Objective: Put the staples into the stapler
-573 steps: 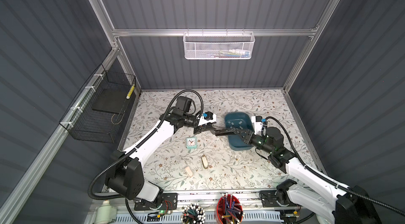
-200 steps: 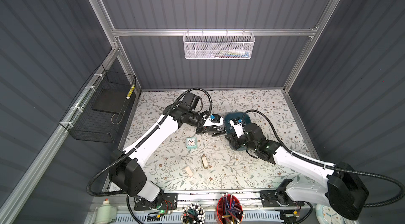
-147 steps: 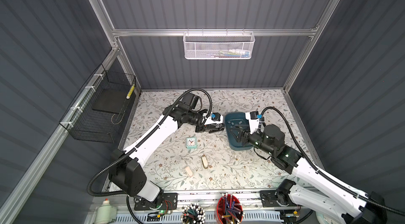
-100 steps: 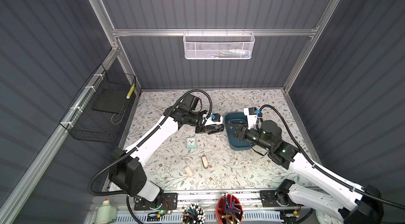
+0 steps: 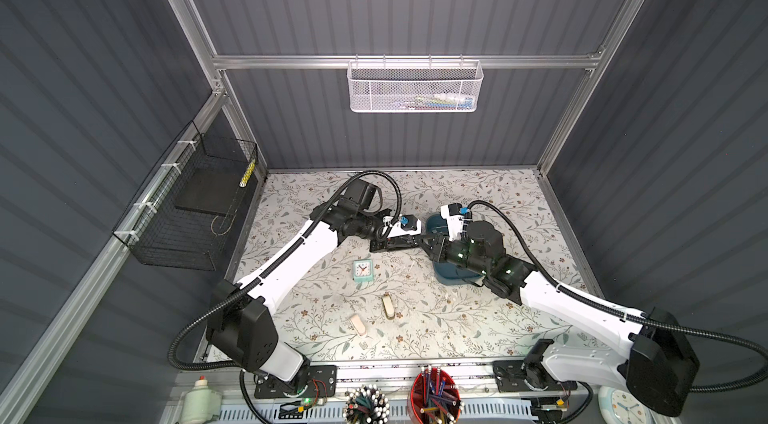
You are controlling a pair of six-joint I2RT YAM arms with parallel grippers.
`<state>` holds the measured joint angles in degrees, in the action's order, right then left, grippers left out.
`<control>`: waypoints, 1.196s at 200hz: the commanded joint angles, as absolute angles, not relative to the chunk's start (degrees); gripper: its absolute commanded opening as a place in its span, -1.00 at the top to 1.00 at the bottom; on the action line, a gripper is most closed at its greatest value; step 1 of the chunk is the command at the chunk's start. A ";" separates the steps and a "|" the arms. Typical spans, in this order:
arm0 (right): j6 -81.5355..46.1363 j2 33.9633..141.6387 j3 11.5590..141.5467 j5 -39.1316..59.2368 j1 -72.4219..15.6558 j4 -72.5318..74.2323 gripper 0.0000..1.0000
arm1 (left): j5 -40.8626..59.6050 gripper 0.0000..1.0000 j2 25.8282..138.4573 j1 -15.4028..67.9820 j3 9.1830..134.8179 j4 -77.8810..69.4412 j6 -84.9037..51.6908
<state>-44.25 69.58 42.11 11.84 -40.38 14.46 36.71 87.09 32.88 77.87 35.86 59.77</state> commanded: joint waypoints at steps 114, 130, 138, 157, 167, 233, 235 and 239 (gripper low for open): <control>-38.95 70.16 26.90 16.68 -31.63 28.17 0.22 | 49.15 1.00 80.48 27.71 77.71 38.07 62.15; -35.68 68.17 28.96 16.52 -32.22 25.71 0.18 | 45.63 1.00 81.46 30.59 78.77 38.74 61.95; -34.57 67.32 29.84 16.37 -32.49 24.61 0.18 | 45.25 1.00 82.10 31.18 79.54 39.43 62.05; -33.46 65.58 31.95 15.40 -32.69 21.47 0.18 | 44.97 1.00 83.33 31.29 80.29 39.17 61.41; -33.22 65.04 32.42 15.75 -32.73 21.02 0.17 | 43.97 1.00 83.89 31.45 80.51 38.95 60.76; -31.52 62.53 35.34 18.65 -34.69 21.81 0.18 | 38.76 1.00 88.28 34.36 83.80 38.97 58.88; -31.41 62.46 35.51 18.64 -34.80 21.73 0.18 | 38.80 1.00 88.38 34.36 83.88 39.03 58.89; -31.14 62.40 35.93 20.56 -35.02 21.44 0.19 | 38.84 1.00 88.49 34.37 83.97 39.02 58.89</control>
